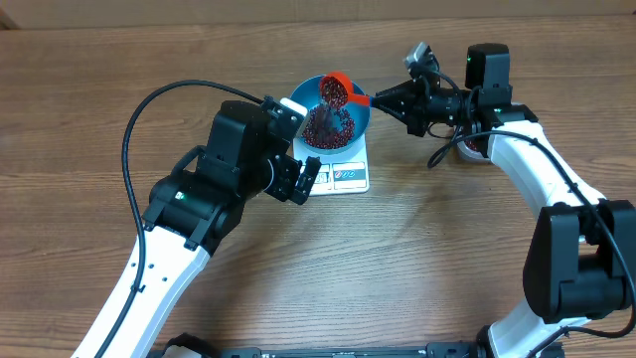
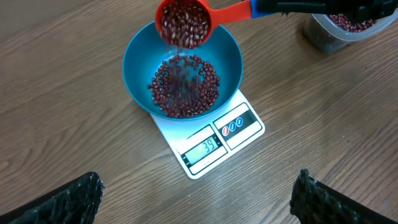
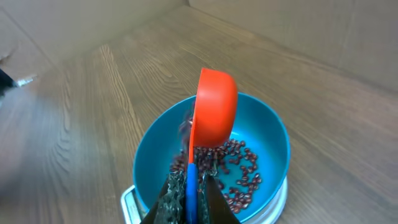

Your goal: Scoop item into bowl and weigh 150g on scale

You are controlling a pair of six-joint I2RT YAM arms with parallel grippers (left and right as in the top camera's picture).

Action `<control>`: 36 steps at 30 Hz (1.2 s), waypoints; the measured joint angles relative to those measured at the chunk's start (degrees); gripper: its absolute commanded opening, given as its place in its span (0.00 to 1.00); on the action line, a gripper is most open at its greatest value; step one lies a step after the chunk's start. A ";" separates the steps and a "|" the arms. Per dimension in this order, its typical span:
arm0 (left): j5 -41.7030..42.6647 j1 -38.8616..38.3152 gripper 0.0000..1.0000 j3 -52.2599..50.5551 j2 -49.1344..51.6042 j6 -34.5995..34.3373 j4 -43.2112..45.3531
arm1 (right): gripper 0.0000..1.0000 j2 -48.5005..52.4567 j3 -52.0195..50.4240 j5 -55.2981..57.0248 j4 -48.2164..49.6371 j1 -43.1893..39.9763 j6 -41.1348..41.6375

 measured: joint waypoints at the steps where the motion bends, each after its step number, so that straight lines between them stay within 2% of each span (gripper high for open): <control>1: 0.00 0.00 1.00 0.00 0.00 0.00 0.00 | 0.04 0.00 0.00 0.00 0.02 0.00 -1.36; 9: 0.00 0.02 1.00 0.00 0.00 0.00 0.00 | 0.04 0.00 0.00 0.17 2.95 0.02 -11.10; 22: 0.00 0.02 1.00 0.00 0.00 0.00 0.00 | 0.04 0.00 0.00 0.13 7.82 0.00 -13.86; 31: 0.00 0.02 1.00 0.00 0.00 0.00 0.00 | 0.04 0.00 0.00 0.15 8.07 0.00 -25.53; 36: 0.00 0.02 1.00 0.00 0.00 0.00 0.00 | 0.04 0.00 0.00 0.15 8.04 0.00 -28.61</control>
